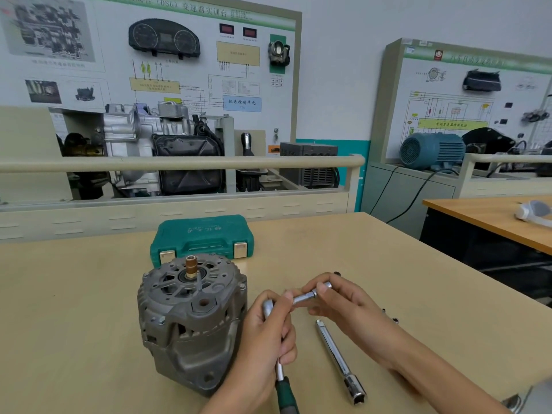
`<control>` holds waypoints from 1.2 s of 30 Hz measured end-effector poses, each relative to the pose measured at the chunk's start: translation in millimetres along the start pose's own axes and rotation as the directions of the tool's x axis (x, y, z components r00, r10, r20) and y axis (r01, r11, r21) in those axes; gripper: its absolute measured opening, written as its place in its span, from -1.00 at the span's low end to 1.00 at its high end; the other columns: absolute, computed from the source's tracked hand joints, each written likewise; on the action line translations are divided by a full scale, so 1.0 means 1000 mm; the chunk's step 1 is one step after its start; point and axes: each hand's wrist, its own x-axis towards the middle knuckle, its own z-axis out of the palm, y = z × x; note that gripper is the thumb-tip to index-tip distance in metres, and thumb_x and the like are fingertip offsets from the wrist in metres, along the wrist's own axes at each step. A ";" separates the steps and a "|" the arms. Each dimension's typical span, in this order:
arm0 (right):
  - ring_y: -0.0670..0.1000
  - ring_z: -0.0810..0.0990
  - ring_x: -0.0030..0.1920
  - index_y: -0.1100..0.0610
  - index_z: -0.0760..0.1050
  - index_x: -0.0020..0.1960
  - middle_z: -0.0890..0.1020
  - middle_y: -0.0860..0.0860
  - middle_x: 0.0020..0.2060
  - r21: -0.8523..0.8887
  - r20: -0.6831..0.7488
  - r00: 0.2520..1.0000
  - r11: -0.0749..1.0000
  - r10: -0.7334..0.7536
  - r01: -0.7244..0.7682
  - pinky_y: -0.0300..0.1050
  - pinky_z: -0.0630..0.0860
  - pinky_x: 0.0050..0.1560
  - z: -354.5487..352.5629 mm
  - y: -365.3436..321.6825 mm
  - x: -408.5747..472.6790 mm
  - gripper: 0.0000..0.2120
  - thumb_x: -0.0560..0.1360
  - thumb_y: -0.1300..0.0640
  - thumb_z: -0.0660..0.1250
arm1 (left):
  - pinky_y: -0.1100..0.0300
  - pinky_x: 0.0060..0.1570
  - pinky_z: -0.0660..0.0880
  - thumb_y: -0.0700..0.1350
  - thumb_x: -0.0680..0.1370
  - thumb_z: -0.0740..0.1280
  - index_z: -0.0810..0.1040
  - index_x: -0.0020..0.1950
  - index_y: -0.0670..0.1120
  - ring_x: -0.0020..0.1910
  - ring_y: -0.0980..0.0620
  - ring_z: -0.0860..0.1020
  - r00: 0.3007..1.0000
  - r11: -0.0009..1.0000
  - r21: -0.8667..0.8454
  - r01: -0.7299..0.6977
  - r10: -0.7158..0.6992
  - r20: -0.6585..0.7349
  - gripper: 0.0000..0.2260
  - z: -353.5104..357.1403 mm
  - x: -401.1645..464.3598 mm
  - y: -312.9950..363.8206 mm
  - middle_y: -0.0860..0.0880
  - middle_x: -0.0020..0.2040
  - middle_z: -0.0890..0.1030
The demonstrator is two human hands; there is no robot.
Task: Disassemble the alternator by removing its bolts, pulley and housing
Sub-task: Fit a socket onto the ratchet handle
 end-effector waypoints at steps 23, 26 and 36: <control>-0.03 0.54 0.24 0.28 0.42 0.03 0.65 0.10 0.10 0.002 0.050 0.994 0.996 -0.094 0.094 -0.30 0.40 0.24 0.007 -0.006 0.004 -0.76 0.54 0.11 0.14 | 0.41 -0.64 0.10 -0.13 0.60 0.26 0.32 -0.22 -0.15 -0.66 0.14 0.14 0.999 0.999 0.003 0.034 -0.034 -0.027 -0.77 0.004 0.001 0.014 0.01 -0.53 0.22; -0.06 0.54 0.24 0.27 0.41 0.02 0.65 0.09 0.10 -0.015 0.054 0.994 0.995 -0.095 0.096 -0.30 0.40 0.24 0.007 -0.008 0.004 -0.78 0.54 0.12 0.14 | 0.42 -0.65 0.09 -0.15 0.60 0.25 0.33 -0.19 -0.16 -0.67 0.15 0.14 0.998 0.998 -0.017 0.065 -0.065 -0.024 -0.80 0.007 0.001 0.017 0.02 -0.54 0.22; -0.07 0.54 0.24 0.26 0.42 0.06 0.64 0.05 0.13 -0.076 0.016 0.997 0.995 -0.070 0.071 -0.14 0.37 0.31 0.011 -0.018 0.004 -0.70 0.51 0.04 0.16 | 0.39 -0.62 0.13 -0.15 0.59 0.28 0.39 -0.22 -0.15 -0.66 0.10 0.14 0.999 0.993 0.107 -0.040 0.041 -0.005 -0.80 0.015 -0.003 0.036 -0.03 -0.53 0.20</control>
